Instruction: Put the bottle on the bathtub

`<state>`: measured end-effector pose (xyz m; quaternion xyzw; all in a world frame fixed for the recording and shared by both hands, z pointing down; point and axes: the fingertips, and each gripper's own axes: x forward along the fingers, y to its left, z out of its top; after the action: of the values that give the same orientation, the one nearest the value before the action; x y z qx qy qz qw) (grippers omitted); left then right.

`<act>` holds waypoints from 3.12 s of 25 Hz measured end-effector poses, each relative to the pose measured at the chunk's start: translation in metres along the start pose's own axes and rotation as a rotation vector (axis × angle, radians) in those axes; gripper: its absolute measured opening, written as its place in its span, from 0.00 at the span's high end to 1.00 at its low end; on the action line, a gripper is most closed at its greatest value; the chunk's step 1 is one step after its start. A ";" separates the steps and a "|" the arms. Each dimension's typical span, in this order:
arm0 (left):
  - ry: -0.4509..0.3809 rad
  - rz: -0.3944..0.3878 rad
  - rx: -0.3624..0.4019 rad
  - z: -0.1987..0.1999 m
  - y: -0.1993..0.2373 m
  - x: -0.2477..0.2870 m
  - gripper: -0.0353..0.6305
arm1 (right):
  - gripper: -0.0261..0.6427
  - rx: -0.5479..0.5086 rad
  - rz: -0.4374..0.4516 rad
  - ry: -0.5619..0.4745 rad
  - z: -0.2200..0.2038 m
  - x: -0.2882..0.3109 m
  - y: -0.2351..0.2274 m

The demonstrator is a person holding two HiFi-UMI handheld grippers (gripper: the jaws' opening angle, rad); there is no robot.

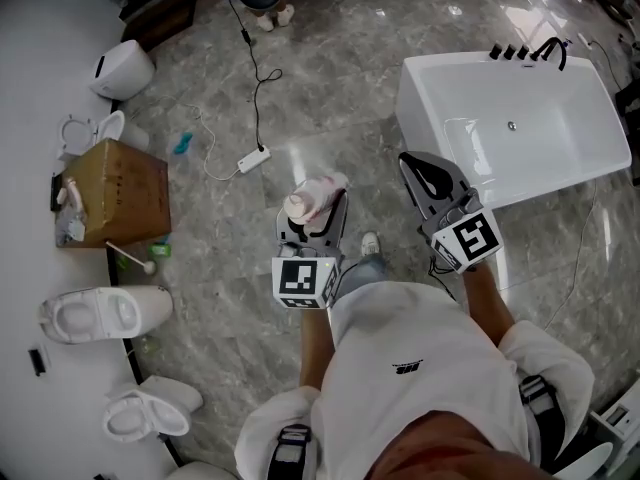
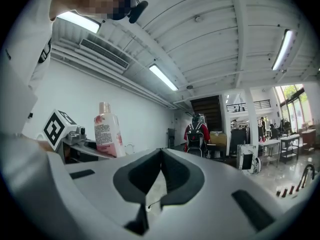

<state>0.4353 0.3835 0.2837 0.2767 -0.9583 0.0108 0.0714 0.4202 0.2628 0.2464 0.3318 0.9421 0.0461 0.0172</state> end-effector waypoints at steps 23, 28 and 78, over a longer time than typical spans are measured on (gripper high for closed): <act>0.028 -0.066 0.012 0.020 0.142 0.194 0.60 | 0.97 0.004 -0.078 0.086 -0.039 0.177 -0.135; 0.024 -0.056 0.024 0.032 0.166 0.252 0.60 | 0.97 0.013 -0.064 0.084 -0.046 0.218 -0.181; 0.043 -0.858 0.168 0.108 0.175 0.836 0.60 | 0.97 0.107 -0.770 0.146 -0.103 0.395 -0.654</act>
<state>-0.3713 0.0831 0.2989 0.6544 -0.7505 0.0640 0.0665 -0.3025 -0.0046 0.2843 -0.0493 0.9974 0.0108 -0.0512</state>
